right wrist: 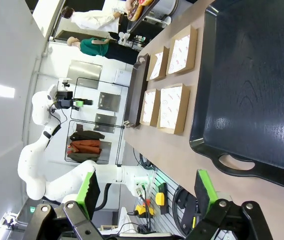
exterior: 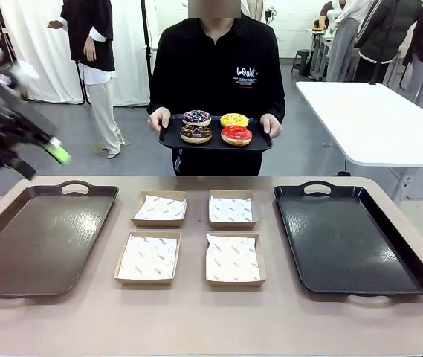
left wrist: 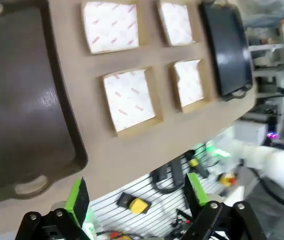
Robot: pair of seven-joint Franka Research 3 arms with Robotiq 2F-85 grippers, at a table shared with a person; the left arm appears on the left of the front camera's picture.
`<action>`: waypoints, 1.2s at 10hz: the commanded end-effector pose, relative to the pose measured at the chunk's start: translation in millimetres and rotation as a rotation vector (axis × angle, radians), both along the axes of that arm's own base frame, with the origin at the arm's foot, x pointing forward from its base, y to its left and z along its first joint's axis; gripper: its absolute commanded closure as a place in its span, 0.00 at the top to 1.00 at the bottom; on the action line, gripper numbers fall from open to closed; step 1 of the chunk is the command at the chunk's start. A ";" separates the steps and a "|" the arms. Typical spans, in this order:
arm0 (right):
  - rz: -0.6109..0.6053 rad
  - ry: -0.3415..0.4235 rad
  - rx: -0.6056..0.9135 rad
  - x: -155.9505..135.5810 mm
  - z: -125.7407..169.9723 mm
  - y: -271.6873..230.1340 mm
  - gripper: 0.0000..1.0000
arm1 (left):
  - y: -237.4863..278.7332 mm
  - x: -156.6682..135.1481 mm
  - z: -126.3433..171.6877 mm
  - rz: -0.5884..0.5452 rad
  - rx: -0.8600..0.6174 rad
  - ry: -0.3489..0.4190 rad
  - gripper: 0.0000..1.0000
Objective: Individually package the donuts and arrange them on the tray.
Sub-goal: Pick up one Paper togo box.
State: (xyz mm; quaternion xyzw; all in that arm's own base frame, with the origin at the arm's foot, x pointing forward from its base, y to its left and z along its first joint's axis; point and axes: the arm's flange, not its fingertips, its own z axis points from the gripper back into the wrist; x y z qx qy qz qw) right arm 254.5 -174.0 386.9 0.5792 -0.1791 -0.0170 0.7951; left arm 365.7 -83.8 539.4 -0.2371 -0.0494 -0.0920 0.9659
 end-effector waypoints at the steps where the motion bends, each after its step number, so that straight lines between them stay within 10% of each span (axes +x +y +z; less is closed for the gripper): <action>1: -0.004 -0.006 0.008 -0.6 0.7 -0.6 1.00 | -32.2 33.2 -24.6 -0.041 0.241 0.139 1.00; 12: -0.004 -0.006 0.008 -0.6 0.7 -0.6 1.00 | -136.1 41.8 -166.5 0.147 0.392 0.100 1.00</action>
